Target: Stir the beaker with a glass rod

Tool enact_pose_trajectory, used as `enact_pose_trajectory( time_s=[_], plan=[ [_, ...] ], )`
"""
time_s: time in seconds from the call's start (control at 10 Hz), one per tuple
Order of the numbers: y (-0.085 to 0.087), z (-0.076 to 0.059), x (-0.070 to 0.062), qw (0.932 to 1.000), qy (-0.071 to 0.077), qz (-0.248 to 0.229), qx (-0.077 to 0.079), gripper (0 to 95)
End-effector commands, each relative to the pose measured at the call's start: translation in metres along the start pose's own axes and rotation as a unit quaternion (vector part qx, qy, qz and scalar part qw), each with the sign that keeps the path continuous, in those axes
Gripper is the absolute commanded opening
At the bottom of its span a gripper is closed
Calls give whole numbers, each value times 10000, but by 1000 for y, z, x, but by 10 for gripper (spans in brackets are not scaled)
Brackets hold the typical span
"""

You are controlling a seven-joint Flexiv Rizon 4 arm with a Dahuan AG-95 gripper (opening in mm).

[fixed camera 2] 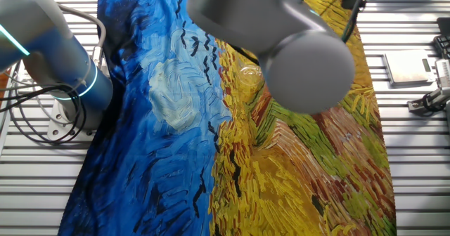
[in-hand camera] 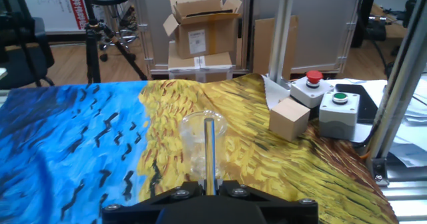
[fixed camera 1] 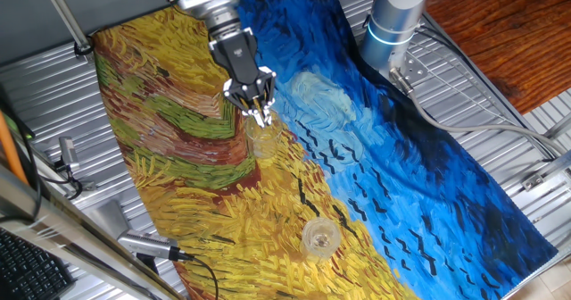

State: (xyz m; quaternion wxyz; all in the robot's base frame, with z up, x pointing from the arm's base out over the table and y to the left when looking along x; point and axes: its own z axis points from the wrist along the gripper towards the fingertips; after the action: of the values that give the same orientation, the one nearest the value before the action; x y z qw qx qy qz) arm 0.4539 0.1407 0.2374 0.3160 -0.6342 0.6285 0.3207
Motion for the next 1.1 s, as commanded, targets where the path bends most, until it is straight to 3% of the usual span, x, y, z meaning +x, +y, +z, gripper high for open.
enact_pose_trajectory(
  time_s=[0.1,0.3,0.6,1.1],
  plan=[
    [4,-7,0,10000,45,-17,-76,0],
    [11,-10,1,9999,72,-32,-107,0],
    [25,-13,-4,9997,227,50,-81,0],
    [23,-5,-8,9994,331,115,-47,0]
  ],
)
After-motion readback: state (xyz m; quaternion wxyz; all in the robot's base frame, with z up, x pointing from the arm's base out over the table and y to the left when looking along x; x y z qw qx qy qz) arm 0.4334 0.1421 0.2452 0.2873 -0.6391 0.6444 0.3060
